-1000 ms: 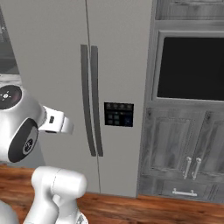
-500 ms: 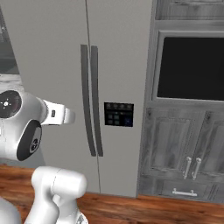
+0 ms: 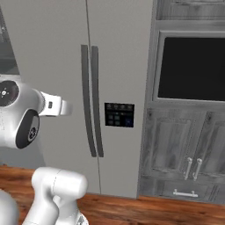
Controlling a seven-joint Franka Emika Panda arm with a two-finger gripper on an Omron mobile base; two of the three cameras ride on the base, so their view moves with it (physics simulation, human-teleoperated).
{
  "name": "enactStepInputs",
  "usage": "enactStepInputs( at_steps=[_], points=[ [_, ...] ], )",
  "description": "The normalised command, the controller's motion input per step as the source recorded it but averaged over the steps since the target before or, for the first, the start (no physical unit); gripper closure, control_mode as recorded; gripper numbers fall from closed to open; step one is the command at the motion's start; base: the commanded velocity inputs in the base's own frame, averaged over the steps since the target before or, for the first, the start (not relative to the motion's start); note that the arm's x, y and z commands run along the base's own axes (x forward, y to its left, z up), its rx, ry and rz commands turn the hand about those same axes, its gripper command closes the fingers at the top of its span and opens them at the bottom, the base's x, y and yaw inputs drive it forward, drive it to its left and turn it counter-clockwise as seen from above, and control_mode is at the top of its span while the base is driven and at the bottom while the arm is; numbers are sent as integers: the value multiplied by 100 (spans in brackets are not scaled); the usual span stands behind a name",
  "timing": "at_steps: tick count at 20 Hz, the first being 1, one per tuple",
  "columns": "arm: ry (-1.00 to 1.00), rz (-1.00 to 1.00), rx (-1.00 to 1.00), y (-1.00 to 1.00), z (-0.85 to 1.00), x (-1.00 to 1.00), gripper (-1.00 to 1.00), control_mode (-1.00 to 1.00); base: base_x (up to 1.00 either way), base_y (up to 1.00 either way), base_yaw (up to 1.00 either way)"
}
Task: Retrieve the chicken drumstick from the fridge and place it on the saucepan with marinade on the stove.
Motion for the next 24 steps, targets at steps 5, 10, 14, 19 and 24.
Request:
enactStepInputs(
  at_steps=[5, 10, 14, 19, 24],
  points=[
    [20, -1, 0, 0, 11, 56, -100, -100, 0, 0, 0],
    [7, 0, 0, -3, 0, 64, -100, -100, 0, 0, 0],
    [-4, 0, 0, 0, -22, 35, -100, -100, 0, 0, 0],
    [-18, 0, 0, 0, -37, 30, -100, -100, 0, 0, 0],
    [-27, 0, 0, 0, -31, 21, -100, -100, 0, 0, 0]
  ],
)
